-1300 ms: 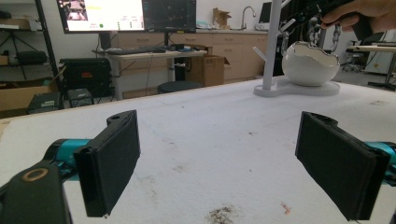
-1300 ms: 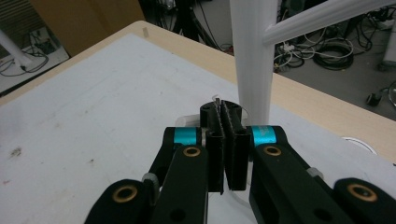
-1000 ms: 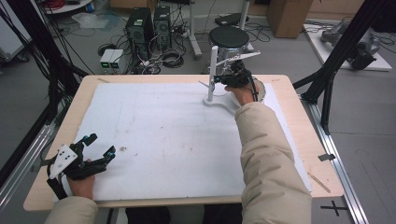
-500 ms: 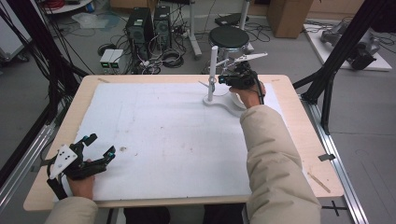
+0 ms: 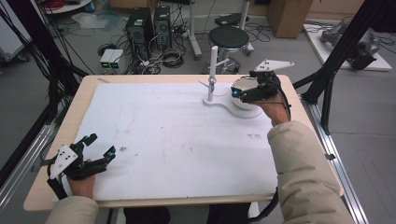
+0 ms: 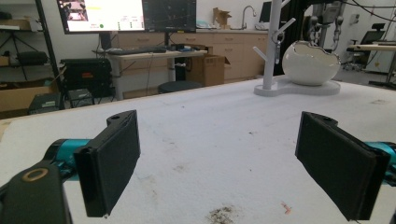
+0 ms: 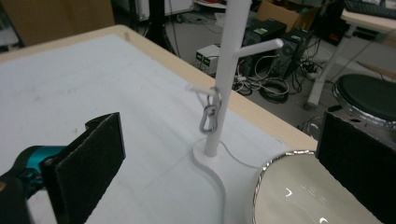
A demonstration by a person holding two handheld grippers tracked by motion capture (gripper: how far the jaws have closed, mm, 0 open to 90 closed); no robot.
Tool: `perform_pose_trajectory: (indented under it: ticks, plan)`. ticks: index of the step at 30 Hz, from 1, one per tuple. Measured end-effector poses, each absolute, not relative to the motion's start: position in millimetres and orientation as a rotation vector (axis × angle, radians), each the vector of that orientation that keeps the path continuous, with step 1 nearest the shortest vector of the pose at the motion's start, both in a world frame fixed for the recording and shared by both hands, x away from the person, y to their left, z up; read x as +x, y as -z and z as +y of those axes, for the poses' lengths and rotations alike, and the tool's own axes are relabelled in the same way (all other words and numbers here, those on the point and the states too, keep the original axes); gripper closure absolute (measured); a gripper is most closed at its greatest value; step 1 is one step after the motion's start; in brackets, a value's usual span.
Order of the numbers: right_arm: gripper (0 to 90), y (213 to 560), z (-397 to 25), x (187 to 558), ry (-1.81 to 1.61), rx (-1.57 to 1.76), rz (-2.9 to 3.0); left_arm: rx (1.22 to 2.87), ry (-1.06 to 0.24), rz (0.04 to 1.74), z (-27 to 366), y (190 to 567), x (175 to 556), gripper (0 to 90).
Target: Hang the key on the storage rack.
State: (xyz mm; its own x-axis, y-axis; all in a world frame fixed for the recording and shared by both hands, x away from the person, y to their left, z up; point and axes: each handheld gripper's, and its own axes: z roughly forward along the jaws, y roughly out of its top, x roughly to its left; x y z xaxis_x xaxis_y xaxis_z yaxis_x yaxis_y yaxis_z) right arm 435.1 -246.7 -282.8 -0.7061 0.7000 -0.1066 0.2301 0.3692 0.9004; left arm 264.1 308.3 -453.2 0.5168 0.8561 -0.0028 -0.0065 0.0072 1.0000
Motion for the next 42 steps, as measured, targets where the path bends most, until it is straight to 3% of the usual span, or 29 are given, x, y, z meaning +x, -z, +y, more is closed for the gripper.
perform_pose_trajectory:
  ticks: [12, 20, 35, 42]
  plan:
    - [0.4, 336, -292, 375, -1.467, 0.723, 2.017, 1.410, -0.801, 0.799, 308, 453, 264, 14.4]
    - [0.4, 390, -320, 337, -1.635, 0.697, 1.913, 1.408, -0.804, 0.797, 308, 453, 264, 14.4]
    - [0.4, 451, -339, 315, -1.689, 0.786, 1.787, 1.411, -0.809, 0.793, 308, 453, 264, 14.4]
    - [0.5, 452, -342, 314, -1.703, 0.821, 1.736, 1.409, -0.813, 0.794, 307, 453, 263, 14.4]
